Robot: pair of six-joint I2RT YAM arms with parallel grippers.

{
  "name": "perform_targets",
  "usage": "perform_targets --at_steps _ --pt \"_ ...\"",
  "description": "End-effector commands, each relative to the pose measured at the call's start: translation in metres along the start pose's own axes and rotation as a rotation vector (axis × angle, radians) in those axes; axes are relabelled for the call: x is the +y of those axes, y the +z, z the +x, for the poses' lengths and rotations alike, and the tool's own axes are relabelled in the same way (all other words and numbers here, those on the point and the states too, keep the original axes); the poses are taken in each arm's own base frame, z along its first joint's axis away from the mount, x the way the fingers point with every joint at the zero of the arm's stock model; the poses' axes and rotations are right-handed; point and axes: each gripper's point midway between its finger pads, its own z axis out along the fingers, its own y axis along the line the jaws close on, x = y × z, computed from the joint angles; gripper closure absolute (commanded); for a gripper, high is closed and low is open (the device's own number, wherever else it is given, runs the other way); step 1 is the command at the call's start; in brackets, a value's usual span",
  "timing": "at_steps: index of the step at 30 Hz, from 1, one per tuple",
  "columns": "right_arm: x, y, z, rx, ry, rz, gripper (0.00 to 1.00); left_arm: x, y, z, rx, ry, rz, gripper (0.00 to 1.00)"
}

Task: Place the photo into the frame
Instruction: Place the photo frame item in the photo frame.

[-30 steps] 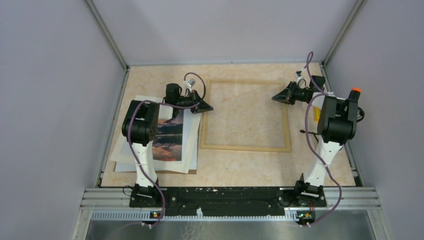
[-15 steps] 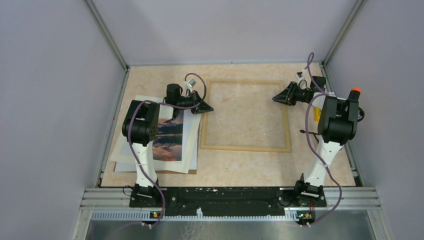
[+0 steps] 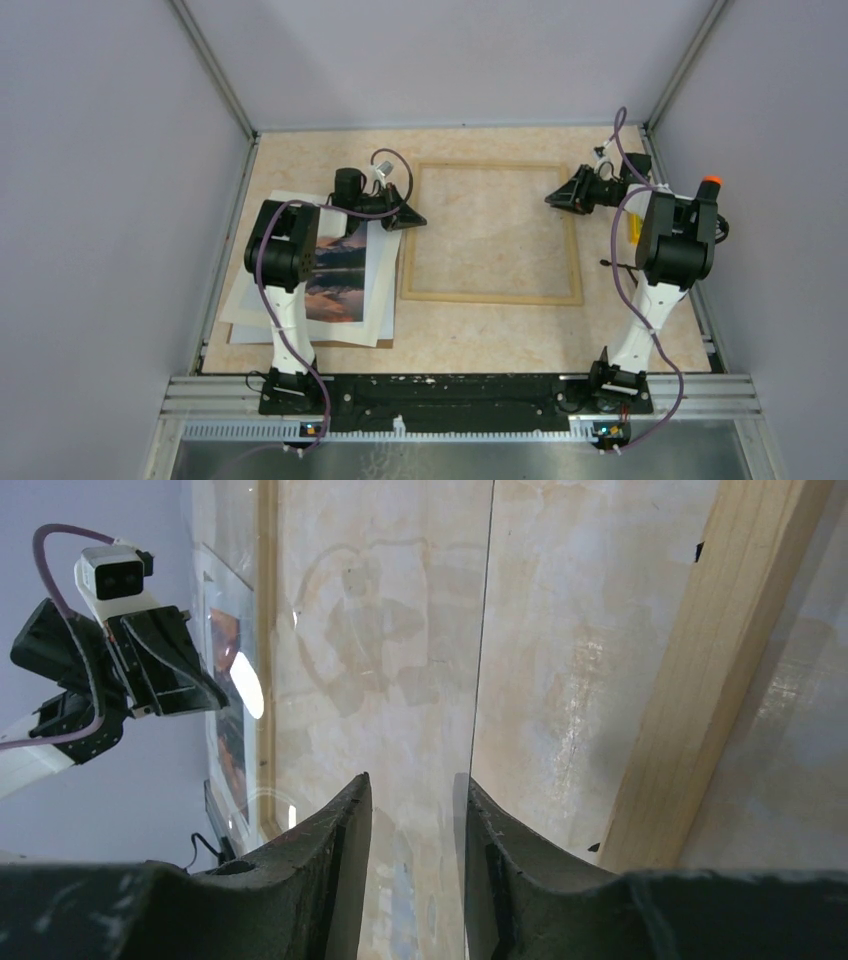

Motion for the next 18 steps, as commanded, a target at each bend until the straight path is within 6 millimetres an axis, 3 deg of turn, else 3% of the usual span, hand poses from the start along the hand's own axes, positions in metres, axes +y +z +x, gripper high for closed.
perform_targets --at_steps 1,18 --pt "-0.001 -0.005 -0.019 -0.029 -0.063 0.029 0.63 -0.016 0.0 -0.011 -0.003 0.079 0.02 1.0" --pt "-0.003 -0.016 -0.018 -0.037 -0.086 0.126 0.6 -0.005 0.004 -0.014 0.01 0.057 -0.021 1.0"
